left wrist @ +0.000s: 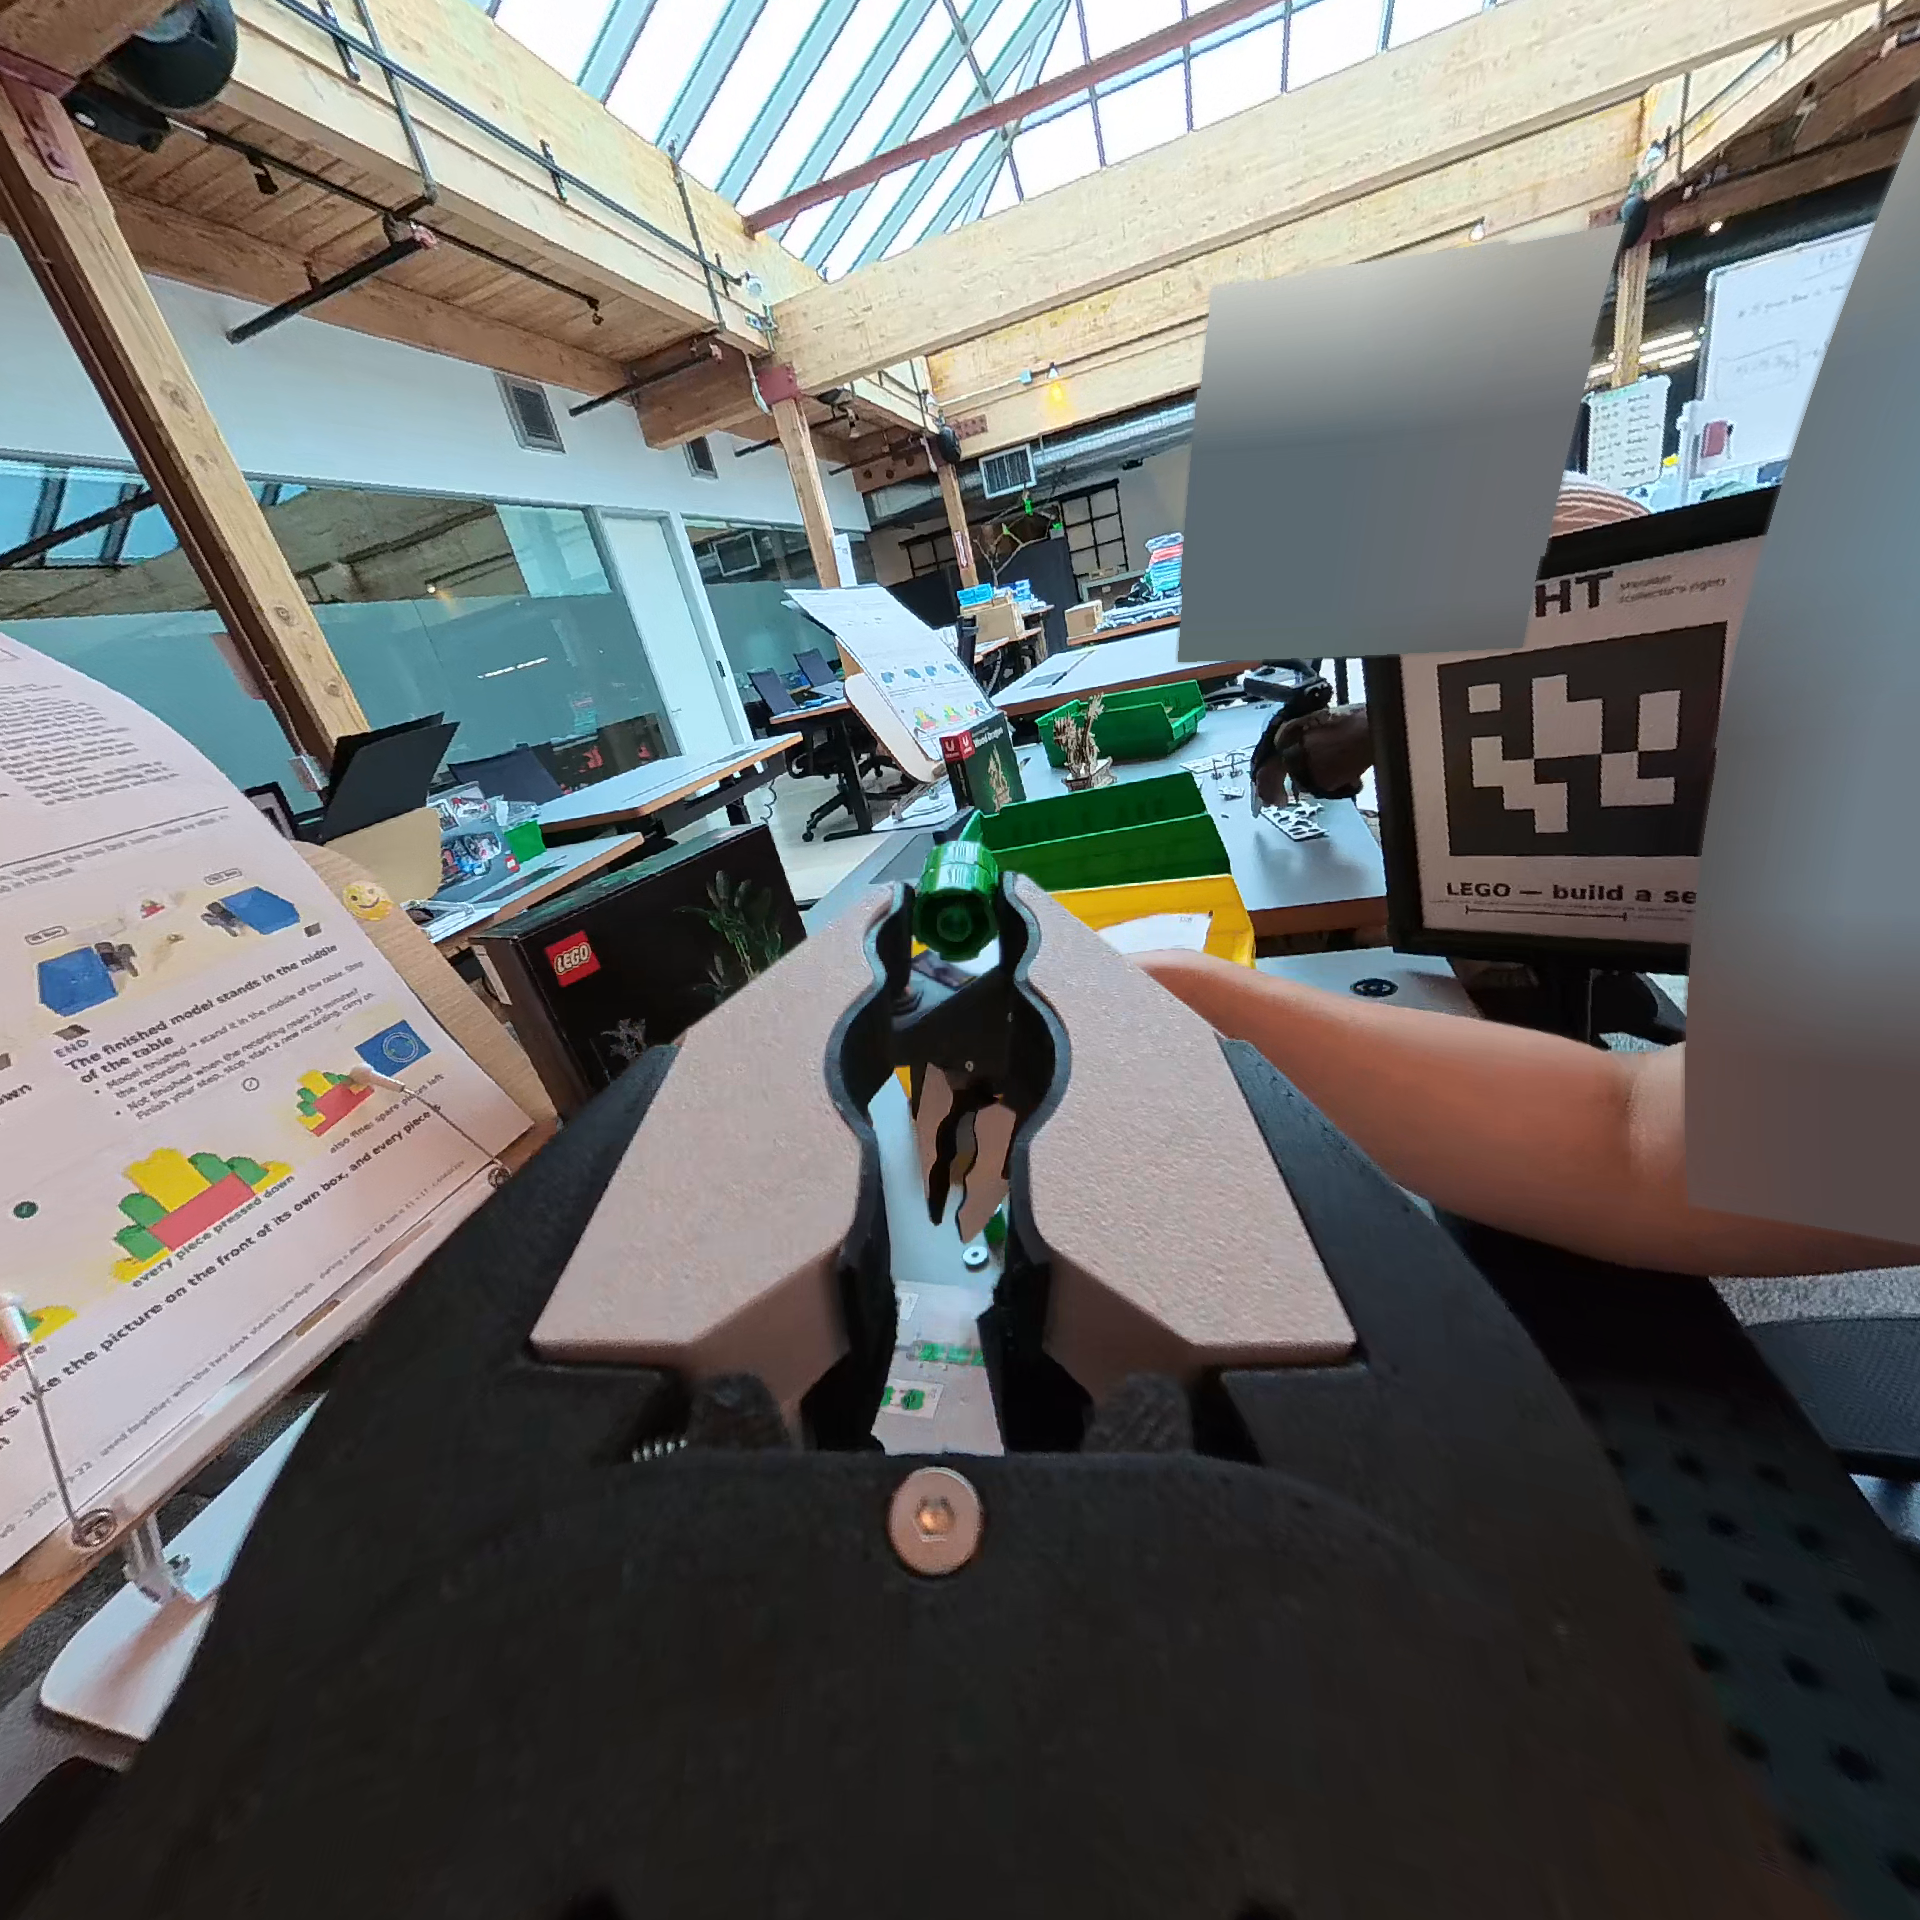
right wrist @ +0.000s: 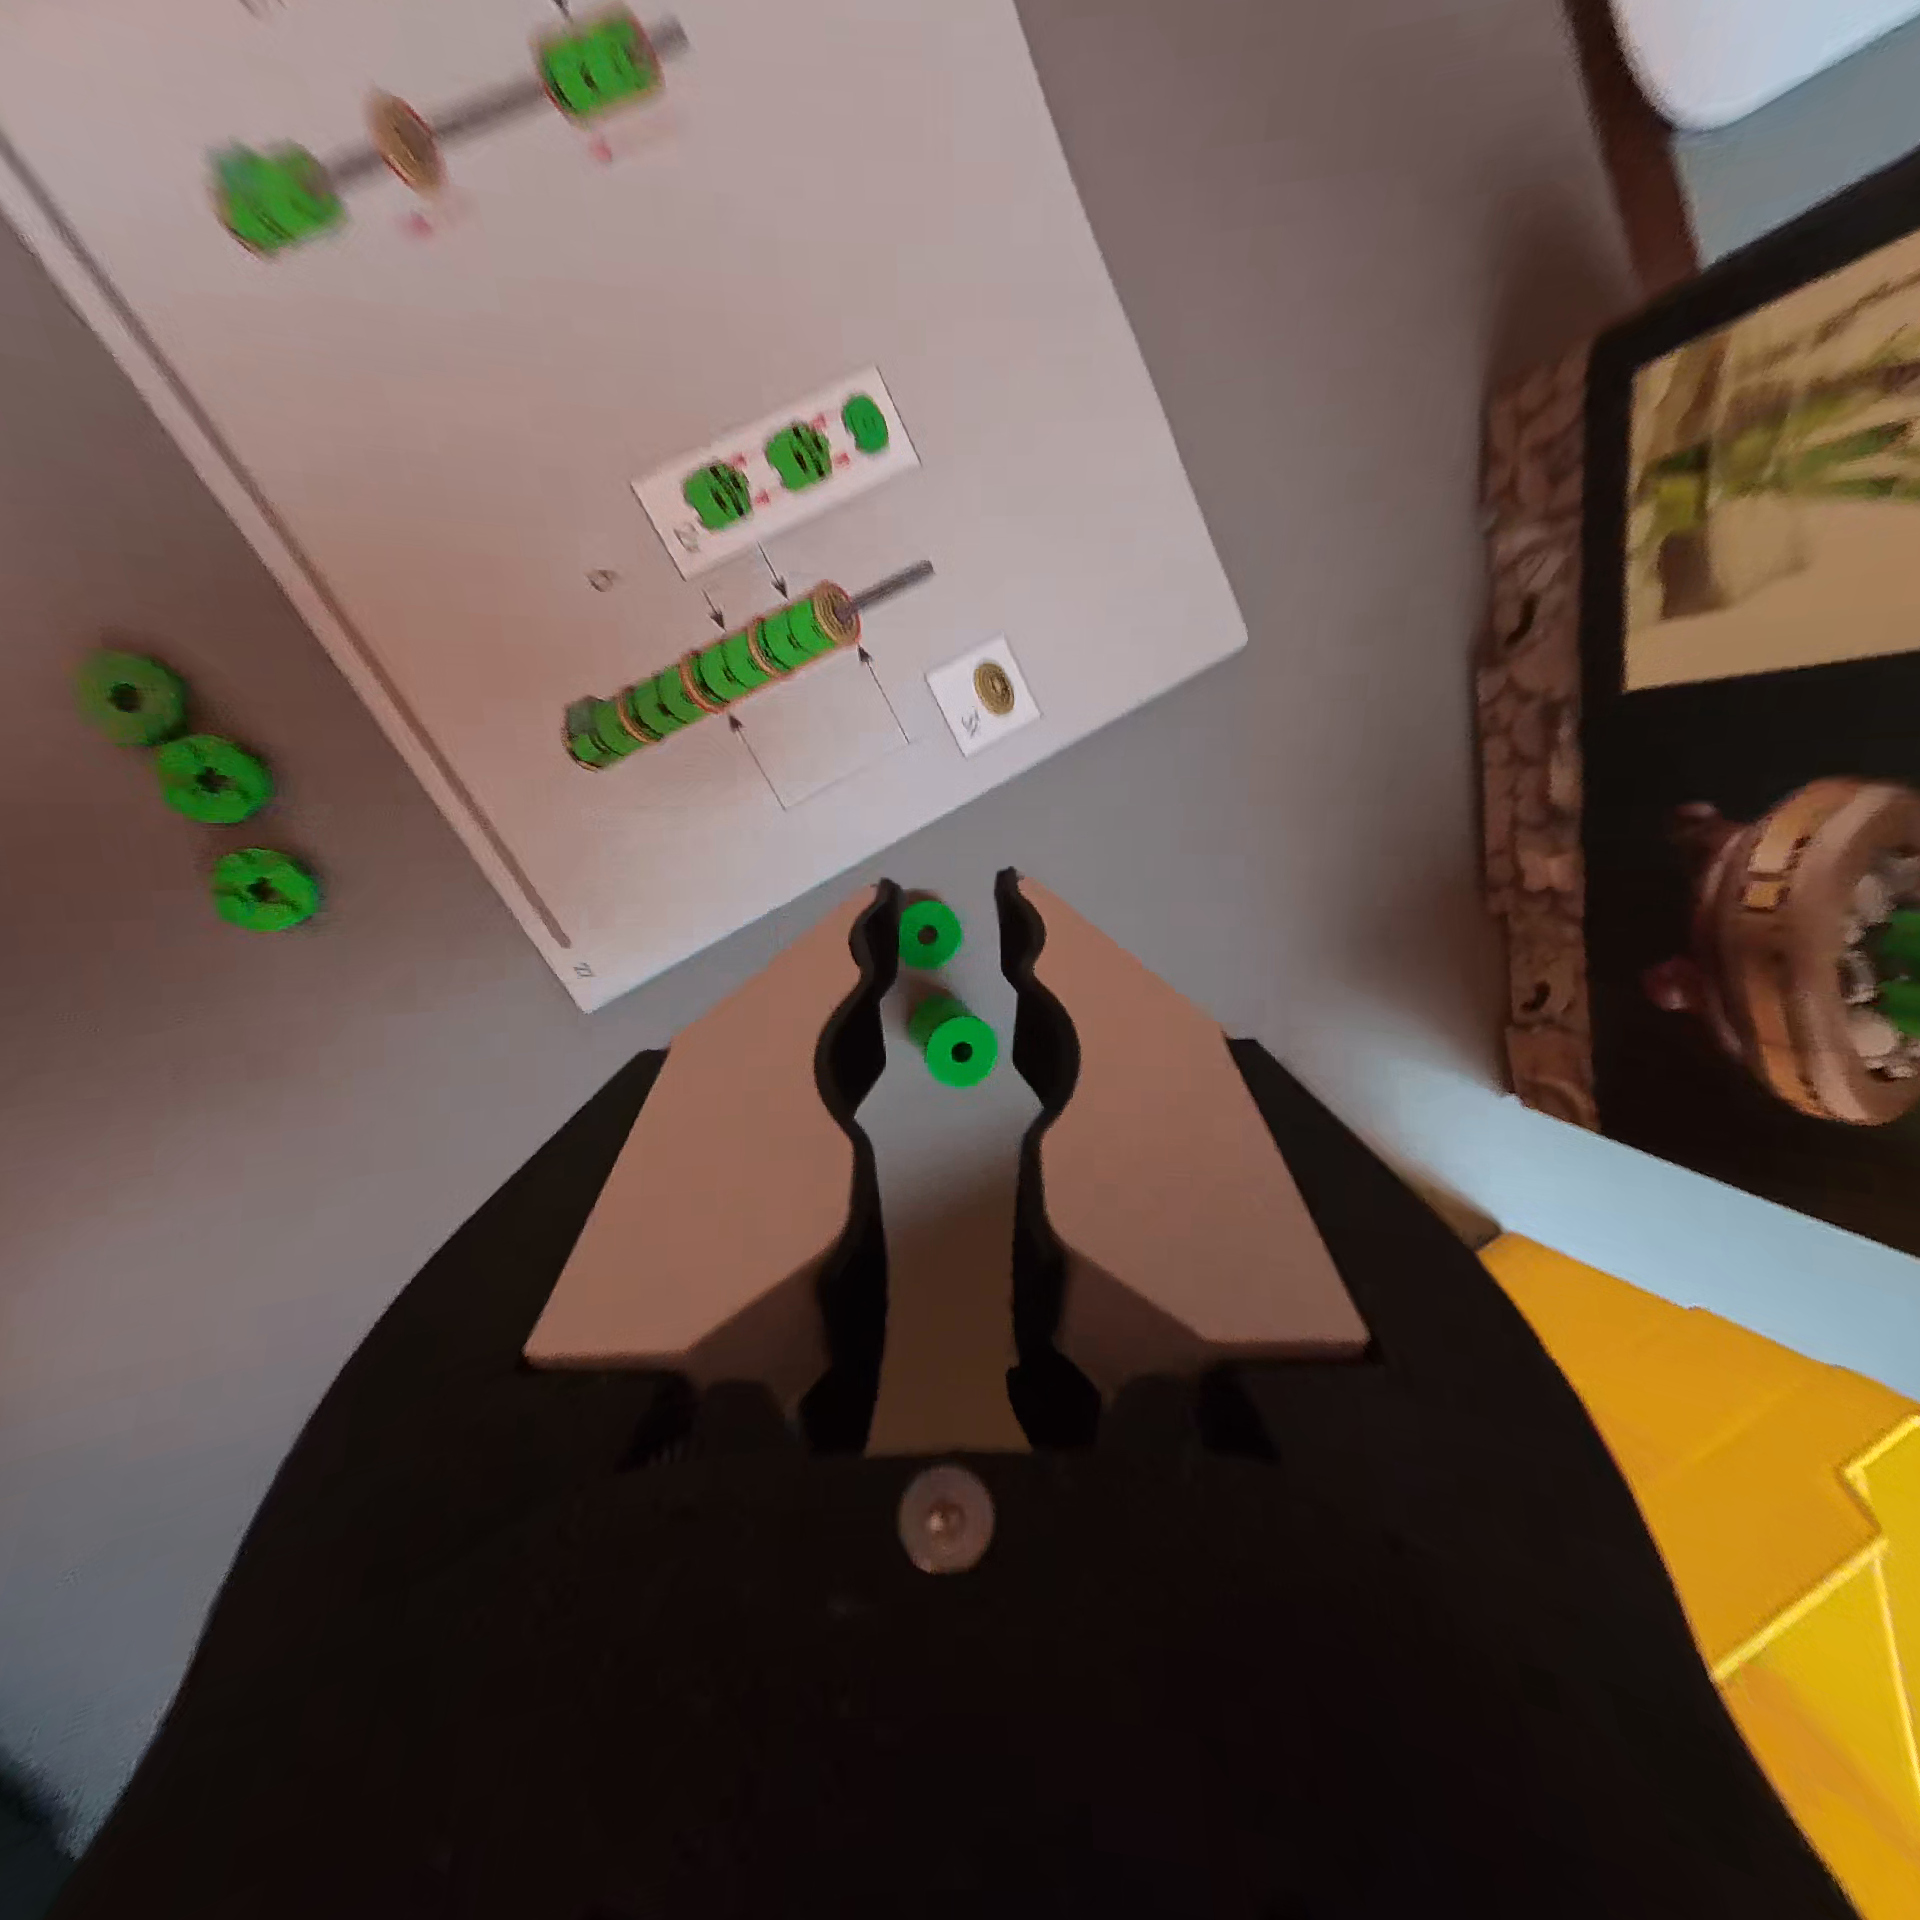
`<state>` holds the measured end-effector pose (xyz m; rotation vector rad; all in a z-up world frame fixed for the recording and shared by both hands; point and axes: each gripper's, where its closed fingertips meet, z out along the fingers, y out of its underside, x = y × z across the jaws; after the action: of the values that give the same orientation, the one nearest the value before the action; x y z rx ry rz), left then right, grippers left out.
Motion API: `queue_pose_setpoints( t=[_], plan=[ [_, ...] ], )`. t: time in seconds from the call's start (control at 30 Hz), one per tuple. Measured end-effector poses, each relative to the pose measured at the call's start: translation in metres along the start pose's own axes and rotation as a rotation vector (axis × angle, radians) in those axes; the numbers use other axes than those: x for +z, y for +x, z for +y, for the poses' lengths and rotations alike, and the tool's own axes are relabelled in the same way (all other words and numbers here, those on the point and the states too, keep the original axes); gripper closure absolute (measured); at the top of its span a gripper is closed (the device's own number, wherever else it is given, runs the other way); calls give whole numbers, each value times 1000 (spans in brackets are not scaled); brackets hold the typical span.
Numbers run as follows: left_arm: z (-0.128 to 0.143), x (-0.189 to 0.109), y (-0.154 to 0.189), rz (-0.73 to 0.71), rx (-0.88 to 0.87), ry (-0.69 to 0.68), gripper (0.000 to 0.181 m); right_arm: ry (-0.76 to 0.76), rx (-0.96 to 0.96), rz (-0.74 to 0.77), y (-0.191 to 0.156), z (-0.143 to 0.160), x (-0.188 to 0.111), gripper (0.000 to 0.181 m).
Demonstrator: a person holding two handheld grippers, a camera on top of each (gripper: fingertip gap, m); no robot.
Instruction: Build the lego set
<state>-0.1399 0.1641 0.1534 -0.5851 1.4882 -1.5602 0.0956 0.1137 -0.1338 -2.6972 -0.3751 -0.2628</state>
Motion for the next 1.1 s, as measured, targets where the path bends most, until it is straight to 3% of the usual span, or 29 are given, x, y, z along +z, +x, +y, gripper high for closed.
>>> queue_pose_setpoints(
  t=[0.2,0.37,0.97,1.03,1.1],
  plan=[
    [6,3,3,15,6,-33,169,-144,113,-52,-1,18,15,154],
    [7,3,5,26,4,-44,169,-217,157,-91,-3,30,23,158],
    [15,7,10,55,13,-80,169,-135,94,-176,-8,25,23,167],
    [16,7,8,50,13,-81,169,-85,83,-171,-8,15,14,168],
    [17,8,6,43,4,-73,169,63,58,-160,-9,-14,-8,167]
  ],
)
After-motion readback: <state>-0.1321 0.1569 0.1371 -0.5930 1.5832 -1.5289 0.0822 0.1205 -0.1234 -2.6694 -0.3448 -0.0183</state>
